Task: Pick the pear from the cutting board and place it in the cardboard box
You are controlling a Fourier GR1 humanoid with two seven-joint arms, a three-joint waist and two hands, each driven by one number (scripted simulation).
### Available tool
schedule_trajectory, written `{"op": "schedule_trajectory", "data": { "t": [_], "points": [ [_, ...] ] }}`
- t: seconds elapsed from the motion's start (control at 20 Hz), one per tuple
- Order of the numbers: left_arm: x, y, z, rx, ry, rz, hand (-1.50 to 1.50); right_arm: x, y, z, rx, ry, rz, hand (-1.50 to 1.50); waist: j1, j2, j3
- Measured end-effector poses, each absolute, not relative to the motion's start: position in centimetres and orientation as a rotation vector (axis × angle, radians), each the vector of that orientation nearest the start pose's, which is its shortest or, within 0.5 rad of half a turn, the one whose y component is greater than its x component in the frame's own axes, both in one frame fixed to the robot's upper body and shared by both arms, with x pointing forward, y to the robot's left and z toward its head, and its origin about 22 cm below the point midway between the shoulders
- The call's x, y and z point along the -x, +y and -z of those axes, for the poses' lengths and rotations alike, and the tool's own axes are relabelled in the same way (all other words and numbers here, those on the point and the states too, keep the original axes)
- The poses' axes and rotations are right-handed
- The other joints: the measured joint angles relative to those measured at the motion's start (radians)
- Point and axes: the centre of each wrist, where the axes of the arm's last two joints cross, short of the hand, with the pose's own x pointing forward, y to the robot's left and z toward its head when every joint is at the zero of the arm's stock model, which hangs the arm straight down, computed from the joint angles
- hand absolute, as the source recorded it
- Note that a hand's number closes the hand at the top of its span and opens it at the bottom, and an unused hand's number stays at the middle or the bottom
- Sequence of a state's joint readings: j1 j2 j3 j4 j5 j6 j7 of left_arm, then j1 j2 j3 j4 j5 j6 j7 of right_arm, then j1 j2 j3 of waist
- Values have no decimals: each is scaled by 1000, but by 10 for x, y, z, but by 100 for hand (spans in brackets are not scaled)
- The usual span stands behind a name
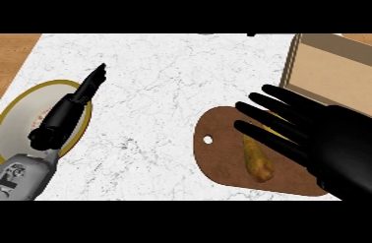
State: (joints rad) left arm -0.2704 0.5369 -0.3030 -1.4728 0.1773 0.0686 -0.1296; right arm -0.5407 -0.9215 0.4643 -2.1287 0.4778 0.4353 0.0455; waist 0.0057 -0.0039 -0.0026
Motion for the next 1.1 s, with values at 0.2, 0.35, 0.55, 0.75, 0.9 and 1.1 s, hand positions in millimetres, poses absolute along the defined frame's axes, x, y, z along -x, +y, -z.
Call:
{"op": "schedule_trajectory", "data": {
  "t": [0.2,0.35,0.55,0.75,0.9,1.1],
  "points": [
    [-295,269,-64,-96,-1744,538,0,-208,-186,-227,-990,1935,2761,-150,4,-1,-1],
    [-290,267,-60,-82,-1745,541,0,-198,-172,-213,-1056,1685,2871,-150,10,-1,-1],
    [-291,268,-61,-92,-1745,541,0,-181,-146,-191,-1130,1443,2932,-150,6,-2,-1],
    [-290,271,-70,-92,-1742,535,0,-168,-119,-164,-1210,1305,2946,-150,4,-2,0],
    [-288,271,-64,-98,-1745,532,0,-159,-103,-149,-1262,1240,2961,-150,-2,-2,0],
    [-291,270,-68,-98,-1741,523,0,-151,-86,-128,-1326,1184,2992,-150,-7,0,1]
  ]
}}
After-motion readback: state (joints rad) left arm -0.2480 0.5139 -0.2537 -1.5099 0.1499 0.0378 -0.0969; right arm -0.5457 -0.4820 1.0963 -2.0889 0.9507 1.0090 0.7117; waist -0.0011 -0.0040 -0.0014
